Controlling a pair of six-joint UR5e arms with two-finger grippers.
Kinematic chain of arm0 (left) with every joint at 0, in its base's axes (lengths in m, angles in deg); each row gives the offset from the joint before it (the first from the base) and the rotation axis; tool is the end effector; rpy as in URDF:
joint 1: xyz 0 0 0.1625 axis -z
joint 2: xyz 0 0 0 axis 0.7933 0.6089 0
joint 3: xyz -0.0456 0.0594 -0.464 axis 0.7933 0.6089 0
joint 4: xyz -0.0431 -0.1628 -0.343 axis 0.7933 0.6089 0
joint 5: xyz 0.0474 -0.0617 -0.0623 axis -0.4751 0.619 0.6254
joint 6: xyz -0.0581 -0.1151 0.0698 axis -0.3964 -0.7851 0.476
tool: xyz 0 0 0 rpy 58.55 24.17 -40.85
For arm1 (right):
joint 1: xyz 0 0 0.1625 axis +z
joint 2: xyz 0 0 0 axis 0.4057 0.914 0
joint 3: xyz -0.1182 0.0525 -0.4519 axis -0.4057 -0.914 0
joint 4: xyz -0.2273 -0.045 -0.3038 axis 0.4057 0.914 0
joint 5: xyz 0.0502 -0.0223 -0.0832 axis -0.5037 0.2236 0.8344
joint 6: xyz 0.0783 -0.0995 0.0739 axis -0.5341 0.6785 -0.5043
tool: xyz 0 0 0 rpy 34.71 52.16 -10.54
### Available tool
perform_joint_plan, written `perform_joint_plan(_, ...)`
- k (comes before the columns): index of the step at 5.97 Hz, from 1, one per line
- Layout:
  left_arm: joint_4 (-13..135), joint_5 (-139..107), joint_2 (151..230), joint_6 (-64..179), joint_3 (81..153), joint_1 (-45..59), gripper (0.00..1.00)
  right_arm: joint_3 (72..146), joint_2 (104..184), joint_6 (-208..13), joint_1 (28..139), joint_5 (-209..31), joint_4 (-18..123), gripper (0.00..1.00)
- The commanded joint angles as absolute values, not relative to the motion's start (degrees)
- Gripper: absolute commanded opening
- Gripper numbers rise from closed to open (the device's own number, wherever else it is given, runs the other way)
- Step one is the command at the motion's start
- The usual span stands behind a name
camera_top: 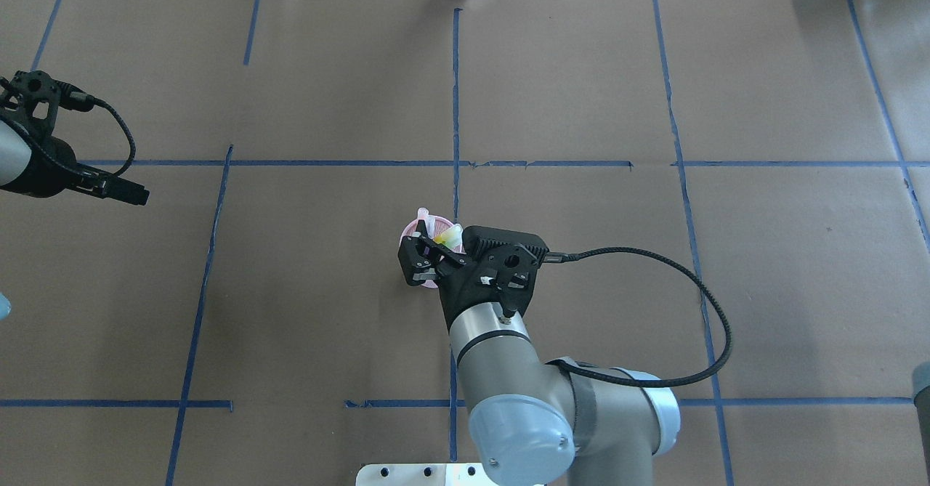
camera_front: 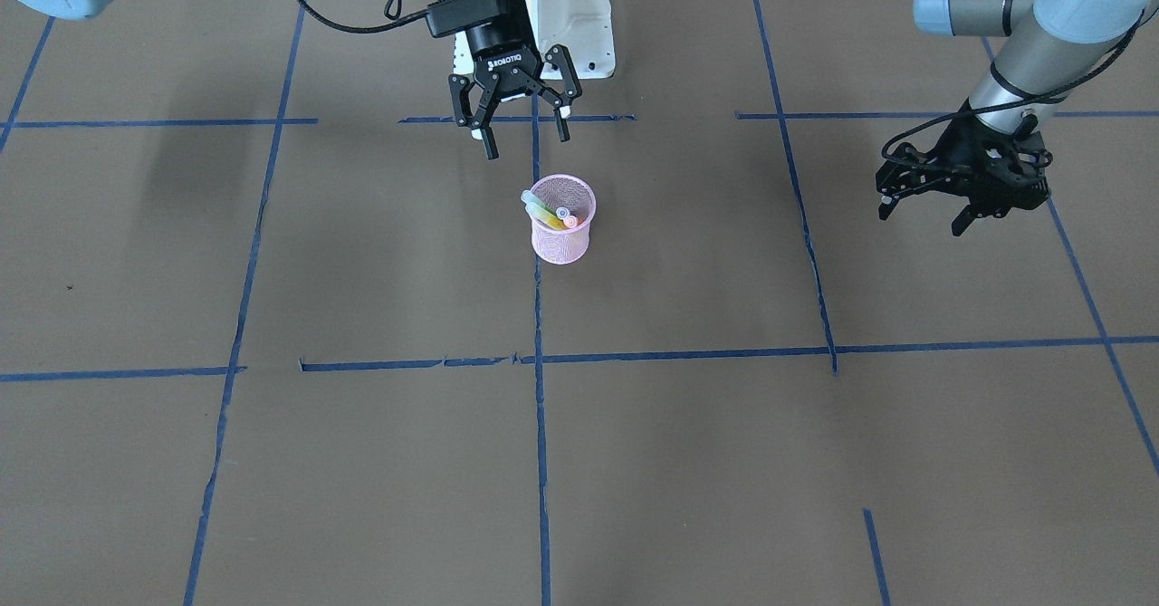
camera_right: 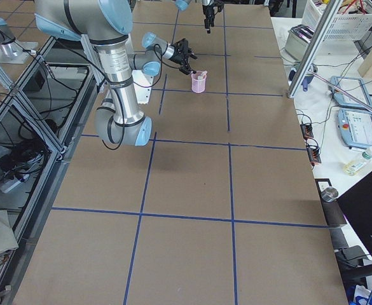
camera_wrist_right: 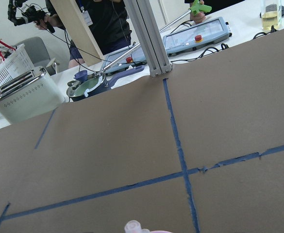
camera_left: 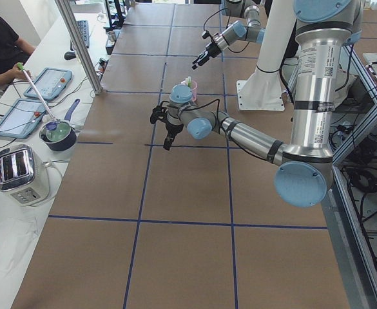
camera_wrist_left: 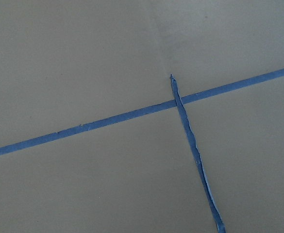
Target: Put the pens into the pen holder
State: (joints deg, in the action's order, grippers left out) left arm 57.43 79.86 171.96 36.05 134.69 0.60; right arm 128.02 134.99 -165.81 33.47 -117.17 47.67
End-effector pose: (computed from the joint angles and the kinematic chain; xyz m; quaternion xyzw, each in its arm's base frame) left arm 0.2522 -0.4452 0.5380 0.1525 0.3887 0.0908 0.9041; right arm -0.5498 -0.3211 0.2431 0.3419 -0.4926 0.2177 0.7701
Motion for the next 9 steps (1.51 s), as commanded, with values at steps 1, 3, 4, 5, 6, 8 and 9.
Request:
perform_joint_plan(1,57.09,79.84,171.27,42.92,133.81,0.94,1.0,135.57,144.55,-161.59,41.21,-135.36,47.47,1.0)
perform_joint_plan(3,57.09,79.84,169.43,49.71,132.23,4.17,1.0,137.27,153.27,-152.14,55.75,-160.1,47.2,1.0)
perform_joint_plan(4,57.09,80.01,167.68,55.23,130.57,7.59,1.0,136.92,156.62,-147.12,65.24,-173.91,47.29,1.0)
perform_joint_plan(5,57.0,87.76,167.66,56.94,128.03,13.28,1.0,135.96,162.57,-138.54,73.16,-184.05,47.64,1.0)
perform_joint_plan(6,57.18,98.01,167.66,57.04,124.26,20.3,1.0,133.78,167.5,-125.84,80.38,-187.72,47.73,1.0)
perform_joint_plan(8,53.61,99.35,167.84,59.13,124.65,26.41,1.0,125.98,171.76,-102.79,94.97,-194.57,48.86,1.0)
perform_joint_plan(9,42.7,99.43,168.01,69.07,124.92,31.13,1.0,122.37,171.59,-91.98,102.44,-197.05,53.22,1.0)
